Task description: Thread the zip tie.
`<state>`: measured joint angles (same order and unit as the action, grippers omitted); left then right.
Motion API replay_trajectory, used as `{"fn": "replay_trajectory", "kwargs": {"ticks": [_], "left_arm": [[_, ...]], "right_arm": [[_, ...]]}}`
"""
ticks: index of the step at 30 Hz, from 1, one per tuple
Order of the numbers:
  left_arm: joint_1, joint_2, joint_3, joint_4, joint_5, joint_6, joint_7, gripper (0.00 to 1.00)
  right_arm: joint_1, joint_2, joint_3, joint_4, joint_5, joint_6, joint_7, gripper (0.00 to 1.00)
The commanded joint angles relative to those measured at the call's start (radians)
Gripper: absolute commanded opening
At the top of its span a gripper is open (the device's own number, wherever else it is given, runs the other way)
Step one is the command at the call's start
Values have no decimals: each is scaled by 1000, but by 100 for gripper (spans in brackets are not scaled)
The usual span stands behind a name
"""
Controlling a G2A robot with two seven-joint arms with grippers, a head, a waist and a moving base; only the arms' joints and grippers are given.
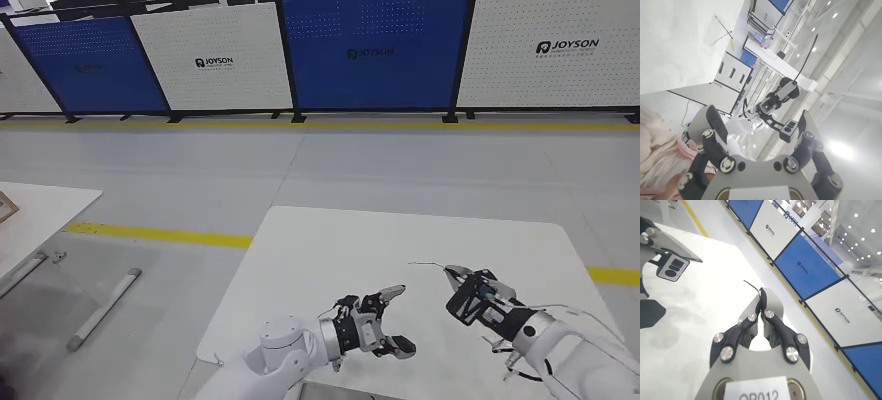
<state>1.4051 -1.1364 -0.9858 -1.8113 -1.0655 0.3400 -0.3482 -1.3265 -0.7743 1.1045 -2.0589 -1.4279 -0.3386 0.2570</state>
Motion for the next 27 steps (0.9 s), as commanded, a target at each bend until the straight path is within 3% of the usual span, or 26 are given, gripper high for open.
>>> {"fn": "replay_trajectory", "kwargs": {"ticks": [1, 3, 13, 16, 21, 27], "left_arm": [[-35, 2, 14, 5, -78, 0, 28, 100], [-76, 3, 21, 25, -141, 0, 50, 100], [-76, 3, 21, 25, -141, 0, 50, 100], [-86, 0, 30, 39, -101, -35, 74, 100], [-104, -10, 53, 69, 3, -142, 132, 100], [-112, -19, 61, 94, 2, -179, 133, 100]], "right_arm": [[4, 0, -44, -16, -83, -1, 11, 0], [17, 0, -75, -15, -111, -1, 18, 0], [17, 0, -75, -15, -111, -1, 18, 0], [17, 0, -75, -15, -111, -1, 18, 0], [9, -1, -74, -19, -127, -1, 11, 0], [-49, 19, -41, -65, -142, -1, -41, 0]]}}
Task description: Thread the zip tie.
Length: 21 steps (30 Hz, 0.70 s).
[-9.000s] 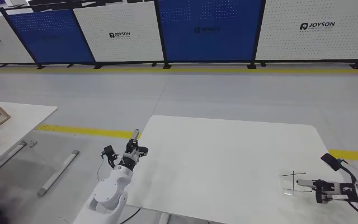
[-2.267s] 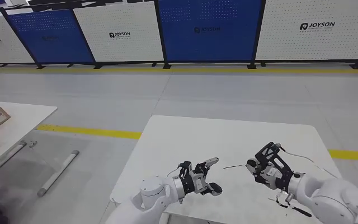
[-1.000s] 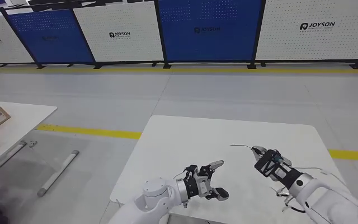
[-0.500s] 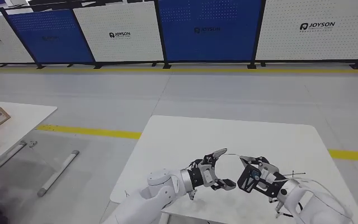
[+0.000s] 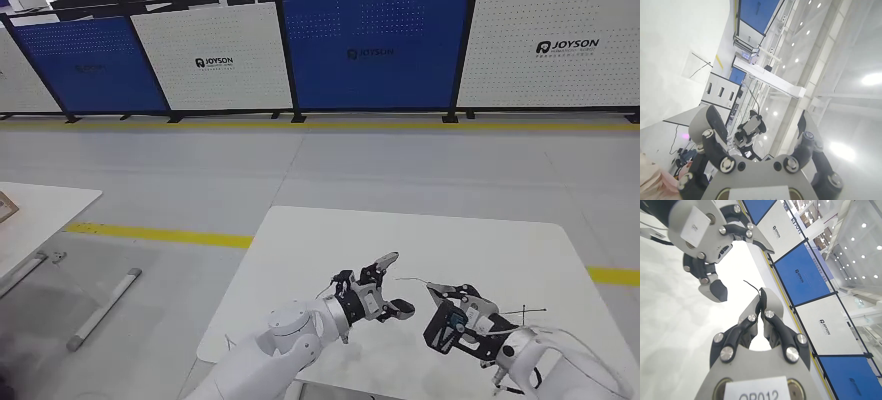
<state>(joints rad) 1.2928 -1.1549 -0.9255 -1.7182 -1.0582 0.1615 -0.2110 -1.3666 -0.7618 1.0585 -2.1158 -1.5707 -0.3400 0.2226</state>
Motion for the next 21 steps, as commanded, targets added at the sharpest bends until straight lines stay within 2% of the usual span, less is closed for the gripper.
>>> {"fn": "replay_trajectory", "kwargs": {"ticks": [1, 12, 13, 14, 15, 17, 18, 19, 21], "left_arm": [[0, -1, 1, 1, -6, 0, -4, 100], [6, -3, 1, -6, 10, -11, 6, 100], [7, -4, 1, -7, 11, -10, 6, 92], [8, -4, 0, -7, 12, -11, 6, 65], [9, -4, -2, -8, 14, -12, 4, 42], [13, -5, -5, -9, 14, -16, 2, 26], [14, -5, -6, -10, 15, -17, 2, 7], [16, -6, -7, -10, 17, -17, 1, 0], [17, -6, -9, -10, 18, -15, -1, 0]], "right_arm": [[-13, 10, 8, -11, 1, 0, -9, 0], [-13, 10, 8, -11, 1, 0, -9, 0], [-13, 10, 8, -11, 1, 0, -9, 0], [-13, 10, 8, -11, 1, 0, -9, 0], [-13, 10, 8, -11, 1, 0, -9, 0], [-13, 10, 8, -11, 1, 0, -9, 0], [-13, 10, 8, -11, 1, 0, -9, 0], [-13, 10, 8, -11, 1, 0, -9, 0], [-13, 10, 8, -11, 1, 0, -9, 0]]}}
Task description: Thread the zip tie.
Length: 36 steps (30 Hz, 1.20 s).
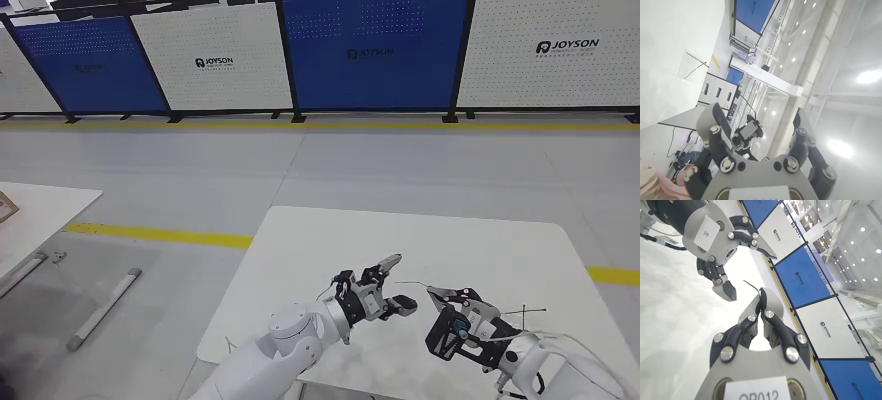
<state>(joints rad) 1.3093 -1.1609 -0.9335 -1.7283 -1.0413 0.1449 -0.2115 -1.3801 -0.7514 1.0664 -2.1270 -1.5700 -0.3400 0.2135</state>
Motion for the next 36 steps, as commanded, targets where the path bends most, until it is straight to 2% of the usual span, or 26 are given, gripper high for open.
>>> {"fn": "replay_trajectory", "kwargs": {"ticks": [1, 20, 21, 23, 24, 25, 29, 34, 36], "left_arm": [[1, -1, -1, 1, 3, 4, -2, 0], [4, -11, 4, 7, 18, 41, -5, 0], [5, -11, 4, 7, 18, 40, -5, 33], [9, -12, 1, 4, 21, 33, -6, 85], [11, -12, -1, 2, 23, 26, -6, 99], [14, -12, -2, 0, 27, 22, -7, 99], [27, -12, -8, -11, 39, 10, -9, 85], [18, -15, -8, -4, 36, 19, -1, 49], [9, -19, -3, 3, 33, 21, 3, 44]], "right_arm": [[0, 0, 0, 0, 0, 0, 0, 0], [0, 0, 0, 0, 0, 0, 0, 0], [0, 0, 0, 0, 0, 0, 0, 0], [0, 0, 0, 0, 0, 0, 0, 0], [0, 0, 0, 0, 0, 0, 0, 0], [0, 0, 0, 0, 0, 0, 0, 0], [0, 0, 0, 0, 0, 0, 0, 0], [0, 0, 0, 0, 0, 0, 0, 0], [0, 0, 0, 0, 0, 0, 0, 0]]}}
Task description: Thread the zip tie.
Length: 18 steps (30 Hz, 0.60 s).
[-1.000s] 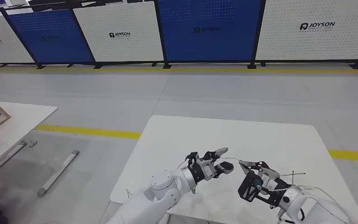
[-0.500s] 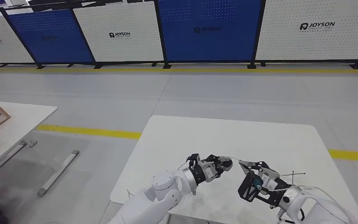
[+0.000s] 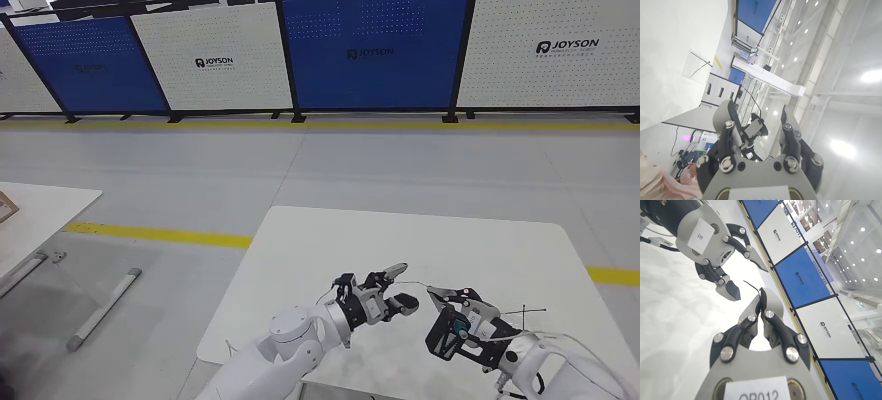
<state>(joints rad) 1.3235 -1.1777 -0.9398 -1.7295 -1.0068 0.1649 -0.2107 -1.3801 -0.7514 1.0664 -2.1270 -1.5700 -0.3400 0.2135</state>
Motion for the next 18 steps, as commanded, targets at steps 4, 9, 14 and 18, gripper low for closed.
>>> {"fn": "replay_trajectory", "kwargs": {"ticks": [4, 9, 14, 18], "left_arm": [[-19, -7, 11, 15, 2, 6, 10, 19], [-24, -11, 11, 21, 1, 7, 12, 0], [-18, -12, 6, 19, 6, 11, 8, 0], [-14, -12, 4, 14, 9, 15, 4, 0]], "right_arm": [[0, 0, 0, 0, 0, 0, 0, 0], [0, 0, 0, 0, 0, 0, 0, 0], [0, 0, 0, 0, 0, 0, 0, 0], [0, 0, 0, 0, 0, 0, 0, 0]]}}
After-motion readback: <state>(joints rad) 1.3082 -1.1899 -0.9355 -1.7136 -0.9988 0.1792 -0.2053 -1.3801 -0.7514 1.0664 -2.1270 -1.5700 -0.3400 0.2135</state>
